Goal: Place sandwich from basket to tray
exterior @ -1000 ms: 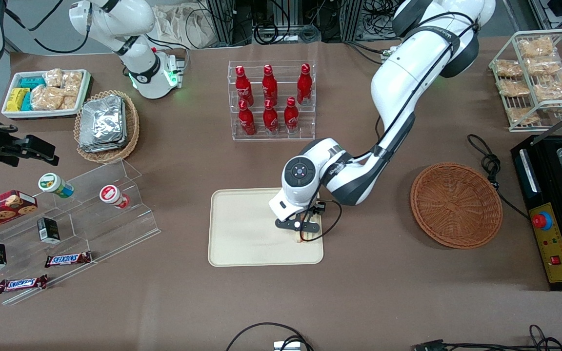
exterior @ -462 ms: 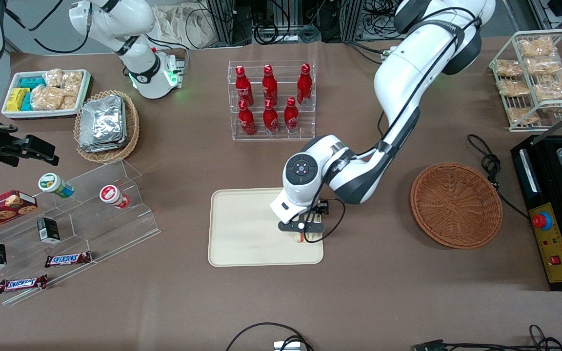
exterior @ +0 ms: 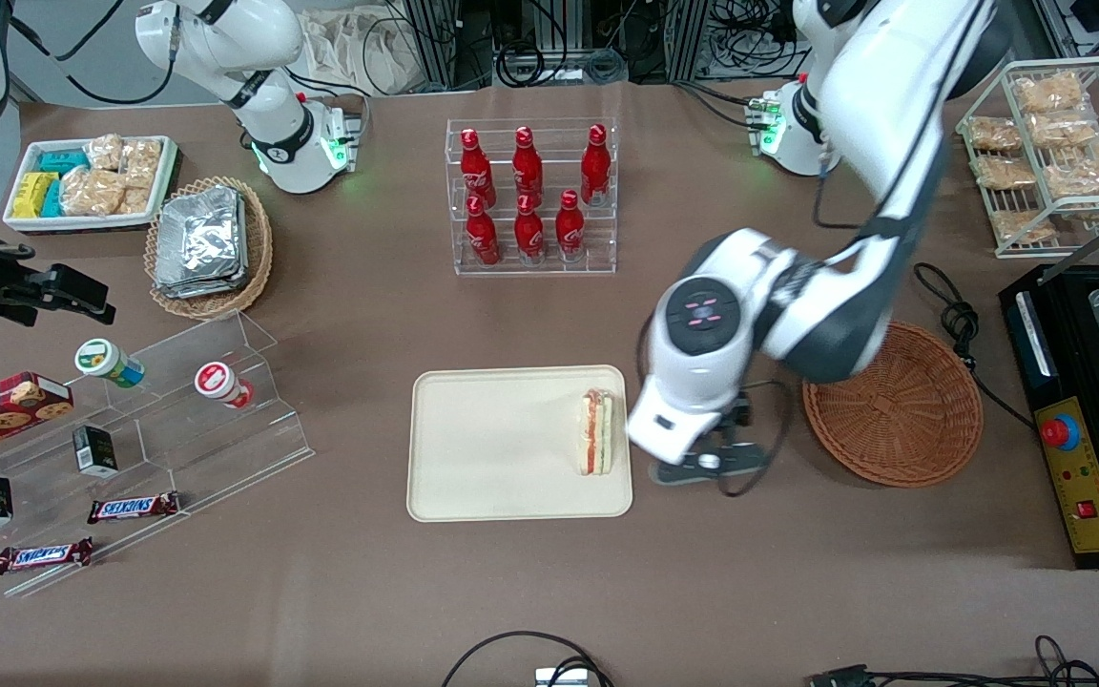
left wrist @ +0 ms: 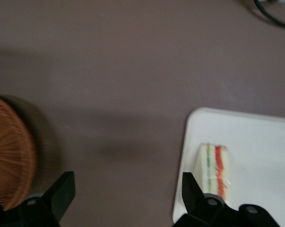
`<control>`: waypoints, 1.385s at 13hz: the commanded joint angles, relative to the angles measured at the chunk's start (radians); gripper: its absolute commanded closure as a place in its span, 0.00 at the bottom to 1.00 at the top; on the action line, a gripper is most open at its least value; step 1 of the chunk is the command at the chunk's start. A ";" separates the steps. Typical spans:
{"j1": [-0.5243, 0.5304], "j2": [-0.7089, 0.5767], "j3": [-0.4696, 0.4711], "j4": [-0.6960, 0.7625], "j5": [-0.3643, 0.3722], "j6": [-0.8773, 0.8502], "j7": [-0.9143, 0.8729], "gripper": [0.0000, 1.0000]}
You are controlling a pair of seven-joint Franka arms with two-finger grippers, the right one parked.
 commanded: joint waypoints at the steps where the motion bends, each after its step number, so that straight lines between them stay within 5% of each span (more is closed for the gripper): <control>1: 0.075 -0.101 0.008 -0.030 0.010 -0.079 -0.010 0.00; 7: 0.288 -0.228 0.003 -0.033 -0.094 -0.140 0.167 0.00; 14: 0.414 -0.304 0.012 -0.060 -0.189 -0.199 0.440 0.00; 18: 0.340 -0.449 0.262 -0.172 -0.318 -0.191 0.667 0.00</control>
